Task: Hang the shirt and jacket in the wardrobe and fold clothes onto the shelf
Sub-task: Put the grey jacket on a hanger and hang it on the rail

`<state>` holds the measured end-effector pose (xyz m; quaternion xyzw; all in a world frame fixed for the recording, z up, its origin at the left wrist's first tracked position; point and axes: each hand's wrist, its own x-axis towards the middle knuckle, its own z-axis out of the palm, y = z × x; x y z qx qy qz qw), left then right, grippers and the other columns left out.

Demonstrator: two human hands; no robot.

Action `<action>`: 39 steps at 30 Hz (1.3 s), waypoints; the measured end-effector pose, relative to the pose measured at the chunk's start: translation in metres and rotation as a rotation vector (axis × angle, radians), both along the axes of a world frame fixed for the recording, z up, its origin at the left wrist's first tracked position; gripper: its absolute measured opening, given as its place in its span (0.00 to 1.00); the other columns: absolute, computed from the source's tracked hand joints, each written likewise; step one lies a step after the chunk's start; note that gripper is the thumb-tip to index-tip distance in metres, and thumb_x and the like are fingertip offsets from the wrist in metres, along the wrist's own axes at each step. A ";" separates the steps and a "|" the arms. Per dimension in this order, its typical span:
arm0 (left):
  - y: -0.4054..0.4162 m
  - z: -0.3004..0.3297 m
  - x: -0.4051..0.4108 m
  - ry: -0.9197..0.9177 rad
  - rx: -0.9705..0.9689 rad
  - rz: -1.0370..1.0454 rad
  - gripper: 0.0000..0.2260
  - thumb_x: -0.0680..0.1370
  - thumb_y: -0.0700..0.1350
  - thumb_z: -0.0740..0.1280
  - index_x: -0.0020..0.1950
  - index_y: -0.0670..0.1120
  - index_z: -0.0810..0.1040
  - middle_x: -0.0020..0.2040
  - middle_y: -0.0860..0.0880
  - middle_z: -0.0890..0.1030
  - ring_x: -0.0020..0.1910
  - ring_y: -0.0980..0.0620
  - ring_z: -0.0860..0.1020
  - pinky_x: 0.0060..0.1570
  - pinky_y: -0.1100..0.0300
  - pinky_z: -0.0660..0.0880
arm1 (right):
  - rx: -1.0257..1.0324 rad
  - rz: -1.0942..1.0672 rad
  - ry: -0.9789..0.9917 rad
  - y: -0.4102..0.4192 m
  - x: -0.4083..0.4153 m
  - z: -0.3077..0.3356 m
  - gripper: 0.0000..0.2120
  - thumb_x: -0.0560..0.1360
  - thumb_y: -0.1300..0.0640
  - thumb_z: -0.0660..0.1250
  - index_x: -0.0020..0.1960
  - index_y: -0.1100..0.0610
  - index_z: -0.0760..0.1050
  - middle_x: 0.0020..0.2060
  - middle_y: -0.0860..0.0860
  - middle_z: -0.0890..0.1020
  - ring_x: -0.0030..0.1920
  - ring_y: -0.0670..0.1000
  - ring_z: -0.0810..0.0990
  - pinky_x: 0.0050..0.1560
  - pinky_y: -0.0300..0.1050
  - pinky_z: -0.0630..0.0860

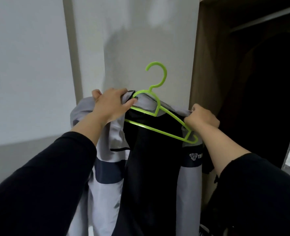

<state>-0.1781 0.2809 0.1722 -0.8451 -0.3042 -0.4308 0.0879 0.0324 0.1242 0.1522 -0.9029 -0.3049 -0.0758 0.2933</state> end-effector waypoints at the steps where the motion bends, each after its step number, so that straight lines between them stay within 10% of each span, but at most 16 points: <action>1: 0.001 0.000 -0.002 -0.003 0.005 -0.002 0.18 0.76 0.61 0.60 0.32 0.52 0.63 0.31 0.54 0.70 0.43 0.49 0.70 0.49 0.48 0.63 | -0.058 0.004 0.031 -0.001 0.003 -0.002 0.16 0.73 0.56 0.63 0.59 0.49 0.68 0.56 0.56 0.76 0.54 0.59 0.75 0.48 0.48 0.69; 12: 0.016 -0.025 -0.030 0.009 -0.011 0.278 0.13 0.78 0.60 0.59 0.41 0.52 0.70 0.39 0.49 0.75 0.53 0.43 0.74 0.48 0.50 0.60 | 0.425 0.040 0.233 0.016 0.020 -0.005 0.19 0.78 0.67 0.55 0.60 0.55 0.80 0.59 0.56 0.79 0.56 0.57 0.78 0.51 0.44 0.74; 18: 0.018 -0.025 -0.021 -0.172 -0.037 0.345 0.15 0.78 0.59 0.59 0.42 0.49 0.72 0.38 0.42 0.78 0.46 0.39 0.77 0.50 0.48 0.67 | 0.799 0.620 0.651 0.012 -0.022 0.042 0.16 0.75 0.70 0.55 0.34 0.57 0.73 0.29 0.48 0.77 0.33 0.46 0.74 0.30 0.34 0.68; 21: 0.015 -0.016 -0.011 -0.239 -0.091 0.278 0.16 0.77 0.61 0.57 0.39 0.50 0.69 0.33 0.48 0.73 0.43 0.41 0.77 0.53 0.46 0.68 | 0.693 0.686 0.491 0.015 -0.033 0.050 0.14 0.76 0.66 0.55 0.36 0.55 0.74 0.33 0.49 0.76 0.35 0.45 0.75 0.33 0.36 0.70; 26: -0.002 0.000 0.014 -0.211 -0.015 0.081 0.17 0.77 0.61 0.60 0.35 0.50 0.67 0.32 0.49 0.73 0.44 0.43 0.76 0.50 0.48 0.63 | 0.333 0.571 -0.024 0.030 -0.019 0.029 0.20 0.76 0.53 0.63 0.67 0.46 0.68 0.64 0.55 0.68 0.67 0.55 0.67 0.68 0.50 0.64; 39: -0.019 -0.017 0.058 -0.003 -0.258 0.135 0.17 0.73 0.51 0.63 0.60 0.48 0.66 0.55 0.45 0.73 0.52 0.42 0.73 0.43 0.52 0.70 | 0.330 0.287 -0.527 0.000 0.013 0.022 0.10 0.79 0.49 0.59 0.59 0.47 0.74 0.53 0.51 0.82 0.54 0.58 0.78 0.43 0.47 0.70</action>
